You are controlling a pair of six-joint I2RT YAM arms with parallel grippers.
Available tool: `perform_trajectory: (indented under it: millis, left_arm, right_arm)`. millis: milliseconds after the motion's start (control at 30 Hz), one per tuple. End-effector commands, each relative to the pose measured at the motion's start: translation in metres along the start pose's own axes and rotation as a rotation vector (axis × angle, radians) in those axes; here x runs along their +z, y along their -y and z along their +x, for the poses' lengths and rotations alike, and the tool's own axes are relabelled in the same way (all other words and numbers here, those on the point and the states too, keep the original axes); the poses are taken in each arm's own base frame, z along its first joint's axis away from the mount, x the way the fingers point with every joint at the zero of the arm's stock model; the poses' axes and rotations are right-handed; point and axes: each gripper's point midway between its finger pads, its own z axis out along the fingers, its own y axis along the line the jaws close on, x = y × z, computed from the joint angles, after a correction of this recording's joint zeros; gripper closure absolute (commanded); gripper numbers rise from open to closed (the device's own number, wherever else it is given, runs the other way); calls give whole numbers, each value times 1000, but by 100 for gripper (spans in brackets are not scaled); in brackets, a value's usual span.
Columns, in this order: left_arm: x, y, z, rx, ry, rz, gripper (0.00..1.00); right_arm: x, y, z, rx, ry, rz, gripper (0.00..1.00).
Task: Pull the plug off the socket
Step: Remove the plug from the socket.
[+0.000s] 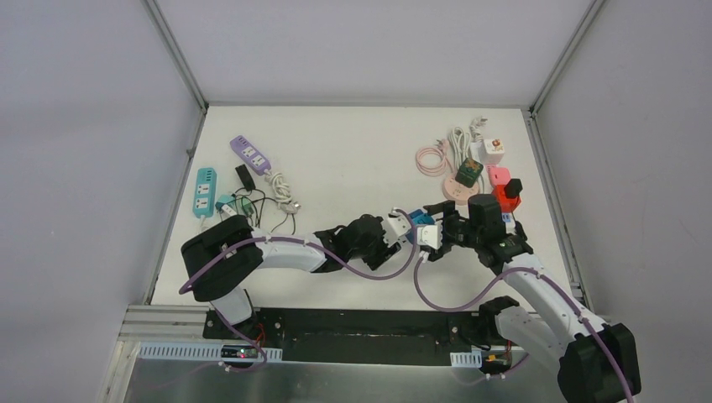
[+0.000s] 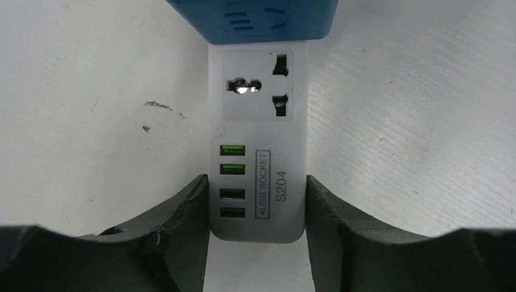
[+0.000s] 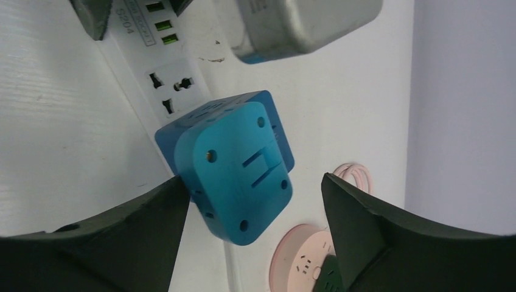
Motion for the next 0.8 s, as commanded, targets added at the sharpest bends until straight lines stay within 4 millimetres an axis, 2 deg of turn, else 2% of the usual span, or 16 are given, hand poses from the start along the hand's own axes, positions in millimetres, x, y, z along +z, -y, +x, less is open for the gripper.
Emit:
perform_trajectory:
  millis: [0,200,233,300,333,467,633,767]
  left_arm:
    - [-8,18,35,-12,-115,20,100]
    - [-9,29,43,-7,-134,22,100]
    - [-9,30,44,-6,-137,24,100]
    - [-10,31,46,-4,-145,27,100]
    - [-11,27,48,-2,-150,3,100]
    - [-13,23,51,10,-156,-14,100]
    - [-14,21,53,35,-157,-20,100]
    - [-13,23,50,49,-151,-9,100]
  right_arm:
    - [1,31,-7,-80,20,111,19]
    - [-9,41,-17,-98,27,138,19]
    - [-11,40,-19,-71,34,136,28]
    - [-17,42,-24,-74,35,140,28]
    - [-18,40,-32,-48,69,128,37]
    - [-27,37,-43,-12,93,99,40]
    - [-29,27,-48,32,103,40,45]
    - [-26,5,-45,63,99,-81,48]
